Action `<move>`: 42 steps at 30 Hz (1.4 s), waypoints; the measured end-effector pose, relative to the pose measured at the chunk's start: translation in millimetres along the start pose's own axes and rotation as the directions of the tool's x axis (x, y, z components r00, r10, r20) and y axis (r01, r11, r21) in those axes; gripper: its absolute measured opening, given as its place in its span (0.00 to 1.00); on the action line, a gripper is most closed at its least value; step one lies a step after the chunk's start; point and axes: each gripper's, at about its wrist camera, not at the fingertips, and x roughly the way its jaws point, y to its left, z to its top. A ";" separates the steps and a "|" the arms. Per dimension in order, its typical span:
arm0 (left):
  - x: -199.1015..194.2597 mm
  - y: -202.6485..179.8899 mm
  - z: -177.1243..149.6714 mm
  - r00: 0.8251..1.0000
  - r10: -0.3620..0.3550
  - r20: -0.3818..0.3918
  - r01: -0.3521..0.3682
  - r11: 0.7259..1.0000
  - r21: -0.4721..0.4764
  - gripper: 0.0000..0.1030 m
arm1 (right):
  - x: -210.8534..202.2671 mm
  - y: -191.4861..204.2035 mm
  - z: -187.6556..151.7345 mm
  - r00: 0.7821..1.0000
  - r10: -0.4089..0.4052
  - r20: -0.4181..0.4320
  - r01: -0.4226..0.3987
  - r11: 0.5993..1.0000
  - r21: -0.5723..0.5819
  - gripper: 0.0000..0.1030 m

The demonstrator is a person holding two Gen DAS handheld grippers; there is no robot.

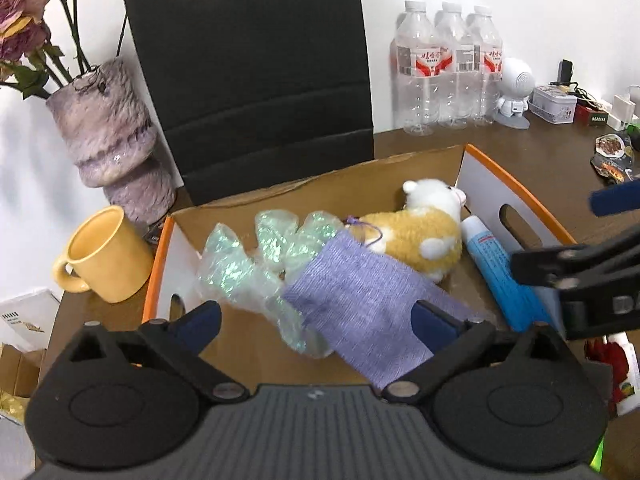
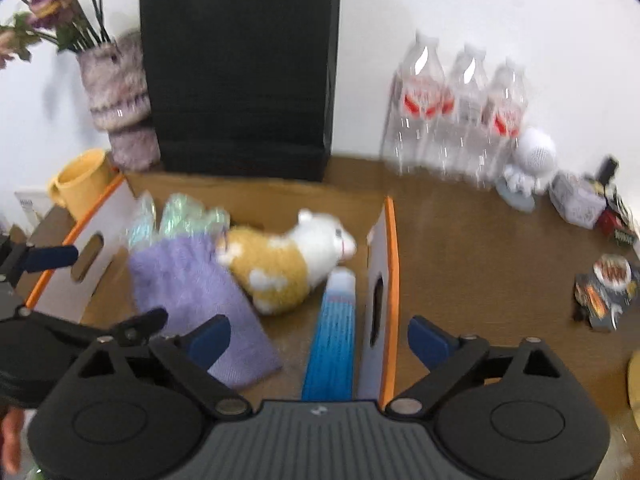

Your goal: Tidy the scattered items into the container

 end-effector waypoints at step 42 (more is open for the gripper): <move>-178.9 9.0 -68.9 0.985 0.110 0.135 -0.095 0.989 -0.110 1.00 | -148.3 -8.2 -79.4 0.976 0.090 0.198 -0.111 0.989 0.096 1.00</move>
